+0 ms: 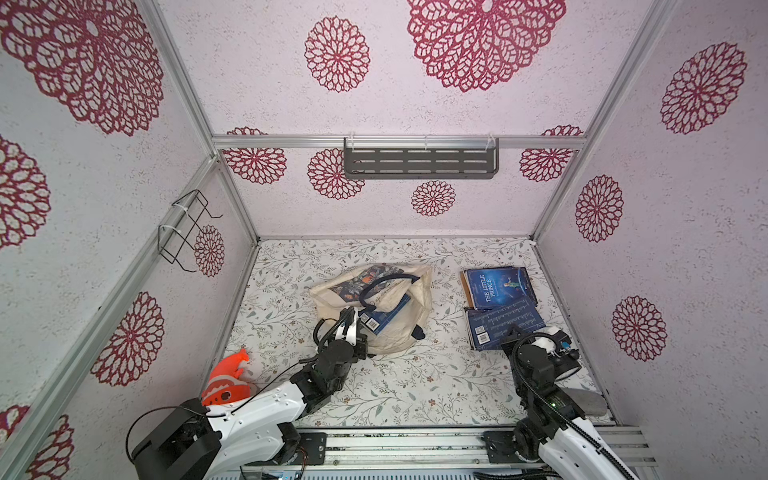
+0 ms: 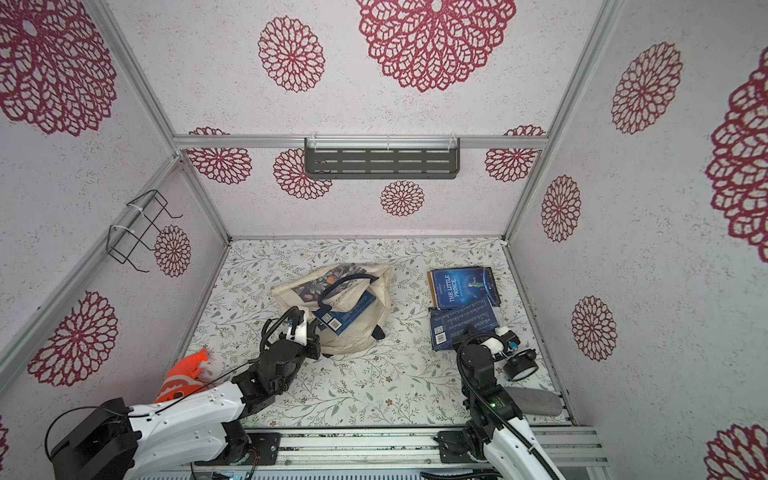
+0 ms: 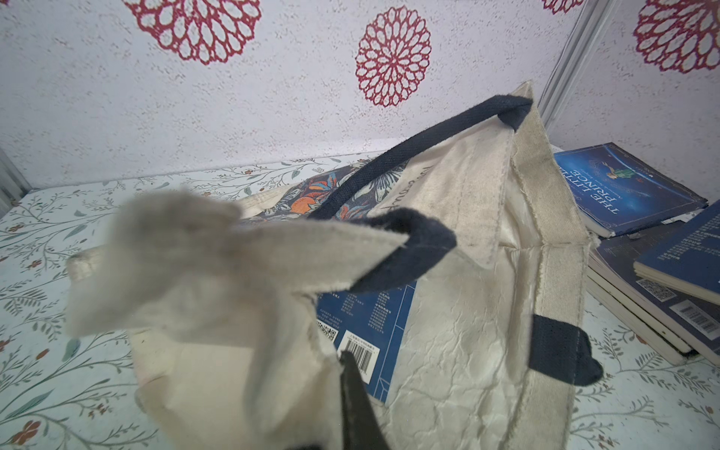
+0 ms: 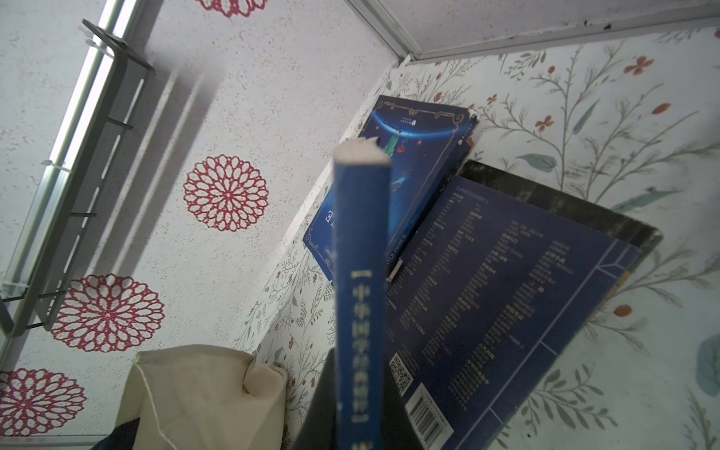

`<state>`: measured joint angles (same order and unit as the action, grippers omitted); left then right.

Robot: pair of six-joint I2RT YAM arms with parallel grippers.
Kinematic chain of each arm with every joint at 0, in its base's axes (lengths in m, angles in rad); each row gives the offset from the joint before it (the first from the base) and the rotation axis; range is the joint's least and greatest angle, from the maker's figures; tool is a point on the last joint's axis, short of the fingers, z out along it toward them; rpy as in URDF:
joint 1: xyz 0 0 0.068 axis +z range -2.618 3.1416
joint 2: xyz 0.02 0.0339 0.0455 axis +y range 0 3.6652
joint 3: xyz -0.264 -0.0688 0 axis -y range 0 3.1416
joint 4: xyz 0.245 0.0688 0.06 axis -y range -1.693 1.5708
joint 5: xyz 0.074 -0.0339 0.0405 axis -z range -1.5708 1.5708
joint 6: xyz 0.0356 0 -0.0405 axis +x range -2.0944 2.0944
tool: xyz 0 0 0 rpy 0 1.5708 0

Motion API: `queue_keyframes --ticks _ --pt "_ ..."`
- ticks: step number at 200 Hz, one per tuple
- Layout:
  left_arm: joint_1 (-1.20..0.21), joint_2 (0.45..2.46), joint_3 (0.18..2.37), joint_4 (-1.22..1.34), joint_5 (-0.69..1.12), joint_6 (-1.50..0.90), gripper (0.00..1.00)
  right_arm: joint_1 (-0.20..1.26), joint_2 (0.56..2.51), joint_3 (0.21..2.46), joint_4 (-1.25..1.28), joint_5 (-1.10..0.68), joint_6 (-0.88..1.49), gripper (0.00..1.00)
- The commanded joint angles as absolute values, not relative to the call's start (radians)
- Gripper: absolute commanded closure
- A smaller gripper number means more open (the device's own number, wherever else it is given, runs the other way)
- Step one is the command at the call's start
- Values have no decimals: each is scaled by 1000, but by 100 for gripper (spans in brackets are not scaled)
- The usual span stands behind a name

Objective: Take out the books from the canvas bag
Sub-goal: Place the book on the book.

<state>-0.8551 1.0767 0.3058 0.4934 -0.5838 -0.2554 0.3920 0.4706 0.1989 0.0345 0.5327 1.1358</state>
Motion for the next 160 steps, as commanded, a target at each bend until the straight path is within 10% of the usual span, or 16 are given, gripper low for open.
queue_keyframes --ticks 1,160 --pt "-859 1057 330 512 -558 -254 100 357 477 195 115 466 1194 100" --pt "-859 1077 336 511 -553 -259 100 163 740 166 208 326 1378 99"
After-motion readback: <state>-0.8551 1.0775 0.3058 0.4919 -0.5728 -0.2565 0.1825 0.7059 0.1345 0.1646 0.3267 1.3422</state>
